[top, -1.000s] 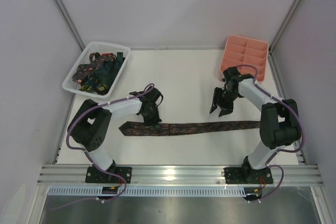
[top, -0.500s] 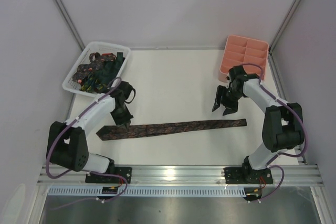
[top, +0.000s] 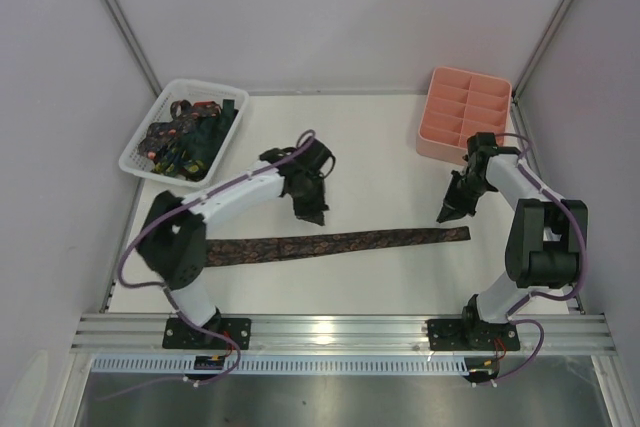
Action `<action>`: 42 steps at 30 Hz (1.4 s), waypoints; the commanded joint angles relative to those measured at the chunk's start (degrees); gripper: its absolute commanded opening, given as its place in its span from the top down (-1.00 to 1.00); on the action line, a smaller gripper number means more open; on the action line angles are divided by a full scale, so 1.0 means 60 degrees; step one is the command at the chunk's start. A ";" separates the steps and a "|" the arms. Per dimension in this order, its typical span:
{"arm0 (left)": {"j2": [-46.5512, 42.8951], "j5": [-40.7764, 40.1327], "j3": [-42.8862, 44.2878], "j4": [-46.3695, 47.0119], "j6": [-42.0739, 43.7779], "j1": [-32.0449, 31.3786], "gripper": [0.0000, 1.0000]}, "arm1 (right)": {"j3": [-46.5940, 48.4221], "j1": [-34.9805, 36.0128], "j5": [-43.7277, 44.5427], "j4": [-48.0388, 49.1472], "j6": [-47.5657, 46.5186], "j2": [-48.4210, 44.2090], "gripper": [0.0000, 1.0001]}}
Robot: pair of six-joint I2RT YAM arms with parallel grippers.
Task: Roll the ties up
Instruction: Flatten the tie
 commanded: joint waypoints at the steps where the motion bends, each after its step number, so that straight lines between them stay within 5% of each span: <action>1: 0.1332 0.0552 0.0973 0.0577 0.0087 -0.0759 0.99 | -0.0004 0.0022 -0.0226 0.0194 0.0388 -0.0205 0.80; 8: 0.3342 0.0217 0.1897 0.0902 0.0205 -0.1274 0.99 | -0.0063 0.0022 -0.0183 0.0282 0.0536 -0.0059 0.99; 13: 0.3652 -0.0444 0.1226 0.0168 -0.0030 -0.1083 0.99 | -0.0209 0.0022 -0.0183 0.0326 0.0463 -0.0249 0.99; 20: 0.2233 -0.0738 -0.1745 0.0503 -0.0060 0.0043 0.99 | -0.0619 0.0066 -0.0578 0.0604 0.0243 -0.0220 0.86; 27: 0.0856 -0.1557 -0.1531 -0.0067 0.0949 0.0104 0.99 | -0.0386 0.0929 -0.1046 0.0765 0.0082 -0.0030 0.74; 33: 0.0223 -0.0536 -0.0067 -0.0067 0.1785 -0.0306 0.87 | -0.0151 0.1838 -0.1327 0.1044 0.0257 0.0233 0.82; 42: 0.2022 0.2248 0.1897 0.1031 0.1641 -0.1229 0.92 | -0.0209 0.1795 -0.0170 0.1292 -0.0079 0.0892 0.89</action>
